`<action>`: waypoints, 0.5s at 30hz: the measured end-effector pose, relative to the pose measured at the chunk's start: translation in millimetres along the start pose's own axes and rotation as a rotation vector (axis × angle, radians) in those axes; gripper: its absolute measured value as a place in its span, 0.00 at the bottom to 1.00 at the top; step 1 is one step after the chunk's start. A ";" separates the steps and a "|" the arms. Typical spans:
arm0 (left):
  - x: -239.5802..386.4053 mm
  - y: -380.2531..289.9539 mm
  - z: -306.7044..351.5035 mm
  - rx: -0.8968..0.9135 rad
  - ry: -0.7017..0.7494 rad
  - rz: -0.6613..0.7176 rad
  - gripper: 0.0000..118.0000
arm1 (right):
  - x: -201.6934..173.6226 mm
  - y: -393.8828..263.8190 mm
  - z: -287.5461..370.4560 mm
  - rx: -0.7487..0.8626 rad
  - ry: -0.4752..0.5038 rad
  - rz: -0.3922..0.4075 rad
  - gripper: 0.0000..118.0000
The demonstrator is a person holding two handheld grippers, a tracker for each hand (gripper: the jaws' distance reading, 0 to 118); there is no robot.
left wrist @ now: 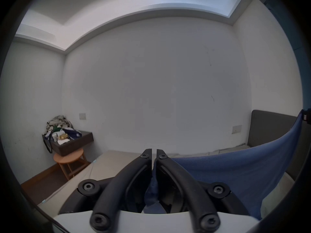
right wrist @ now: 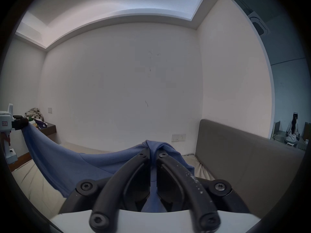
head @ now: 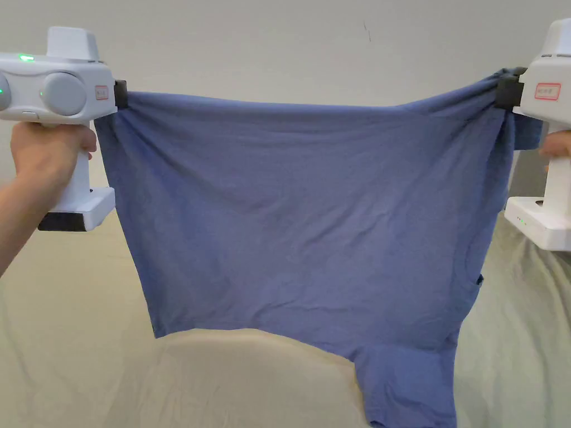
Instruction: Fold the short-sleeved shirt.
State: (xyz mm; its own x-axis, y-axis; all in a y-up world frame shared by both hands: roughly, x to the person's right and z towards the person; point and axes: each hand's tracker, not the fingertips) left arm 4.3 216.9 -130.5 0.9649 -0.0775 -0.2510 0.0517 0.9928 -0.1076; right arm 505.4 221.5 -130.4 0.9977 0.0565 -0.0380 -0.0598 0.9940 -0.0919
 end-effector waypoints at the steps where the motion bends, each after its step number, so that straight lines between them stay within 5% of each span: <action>1: -0.3 -14.8 -3.6 -0.026 -0.008 0.004 0.02 | -1.9 -14.3 -2.9 -0.019 0.006 -0.007 0.07; 7: 1.5 -127.9 -12.2 -0.224 -0.023 0.047 0.02 | -2.9 -124.2 -24.9 -0.207 0.042 -0.079 0.07; 15: -9.7 -285.9 45.1 -0.483 -0.053 0.098 0.02 | 6.6 -281.2 23.5 -0.487 0.089 -0.209 0.07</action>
State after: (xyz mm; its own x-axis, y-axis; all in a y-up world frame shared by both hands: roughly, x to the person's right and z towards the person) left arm -8.2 -62.1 -53.9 0.9715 0.0317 -0.2347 -0.1535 0.8389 -0.5222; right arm 529.5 -55.5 -81.5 0.9846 -0.1669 -0.0517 0.1104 0.8233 -0.5567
